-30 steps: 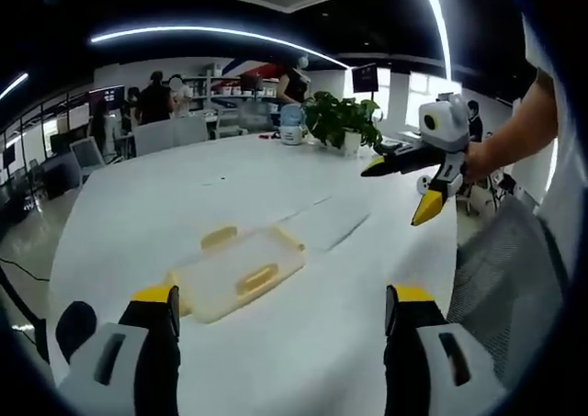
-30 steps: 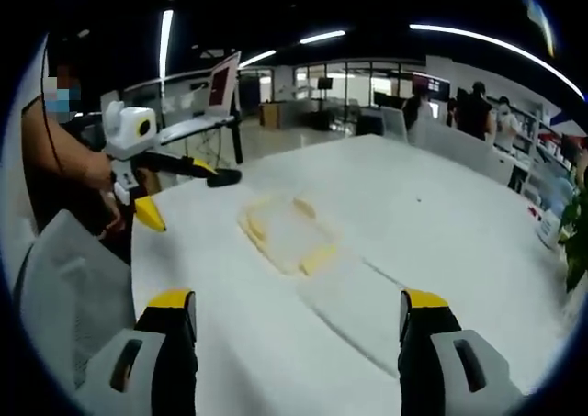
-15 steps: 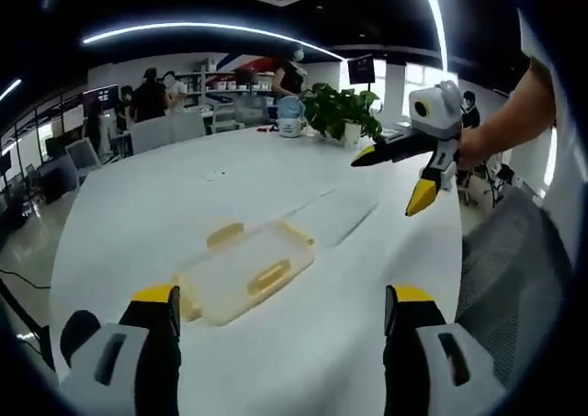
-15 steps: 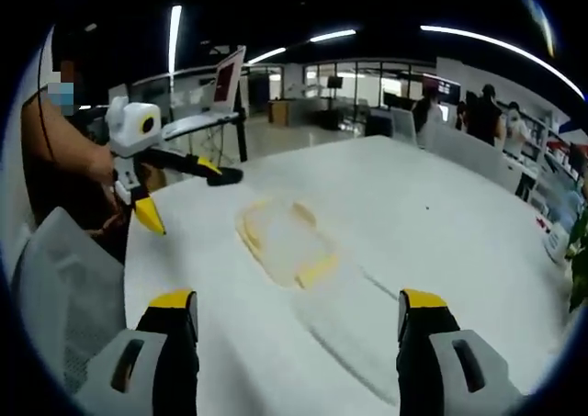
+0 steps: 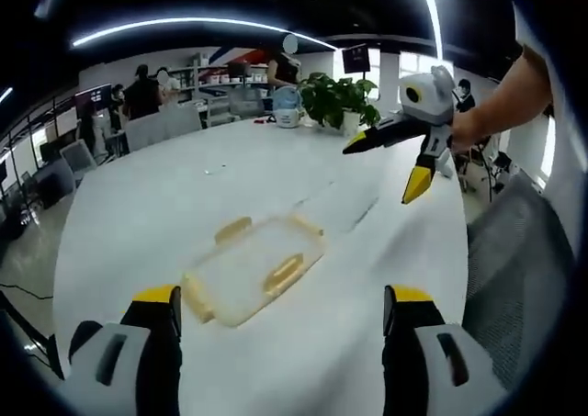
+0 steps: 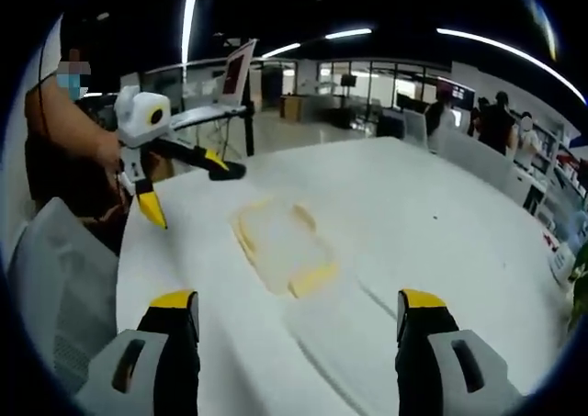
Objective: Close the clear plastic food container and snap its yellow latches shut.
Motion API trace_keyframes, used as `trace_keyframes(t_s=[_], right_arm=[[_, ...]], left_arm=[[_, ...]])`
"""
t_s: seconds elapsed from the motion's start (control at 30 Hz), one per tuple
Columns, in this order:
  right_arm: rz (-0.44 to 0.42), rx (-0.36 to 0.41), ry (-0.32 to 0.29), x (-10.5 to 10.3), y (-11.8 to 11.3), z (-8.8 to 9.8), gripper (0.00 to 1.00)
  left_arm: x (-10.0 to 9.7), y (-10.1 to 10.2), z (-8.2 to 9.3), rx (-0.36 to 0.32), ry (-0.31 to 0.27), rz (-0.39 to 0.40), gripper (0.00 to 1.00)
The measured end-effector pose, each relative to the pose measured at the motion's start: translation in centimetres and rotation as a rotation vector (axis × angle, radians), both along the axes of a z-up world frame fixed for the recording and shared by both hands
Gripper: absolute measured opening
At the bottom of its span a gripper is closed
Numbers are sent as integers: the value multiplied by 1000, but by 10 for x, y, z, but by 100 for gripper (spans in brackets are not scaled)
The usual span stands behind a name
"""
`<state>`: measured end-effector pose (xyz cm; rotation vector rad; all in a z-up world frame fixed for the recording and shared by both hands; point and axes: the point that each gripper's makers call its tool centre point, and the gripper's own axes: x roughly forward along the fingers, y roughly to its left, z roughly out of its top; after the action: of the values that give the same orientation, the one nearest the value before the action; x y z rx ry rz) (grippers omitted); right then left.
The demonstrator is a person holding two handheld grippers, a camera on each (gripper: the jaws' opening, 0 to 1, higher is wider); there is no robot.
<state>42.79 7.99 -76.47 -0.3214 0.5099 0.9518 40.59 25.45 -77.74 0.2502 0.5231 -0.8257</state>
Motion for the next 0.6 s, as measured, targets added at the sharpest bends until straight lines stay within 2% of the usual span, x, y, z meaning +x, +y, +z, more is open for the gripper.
trace_keyframes(t_s=[0.17, 0.6], right_arm=[[9, 7, 3, 5, 5, 4, 90], [100, -62, -12, 14, 18, -1, 87]], left_arm=[[1, 2, -3, 11, 10, -12, 93], [8, 3, -10, 61, 17, -73, 92]])
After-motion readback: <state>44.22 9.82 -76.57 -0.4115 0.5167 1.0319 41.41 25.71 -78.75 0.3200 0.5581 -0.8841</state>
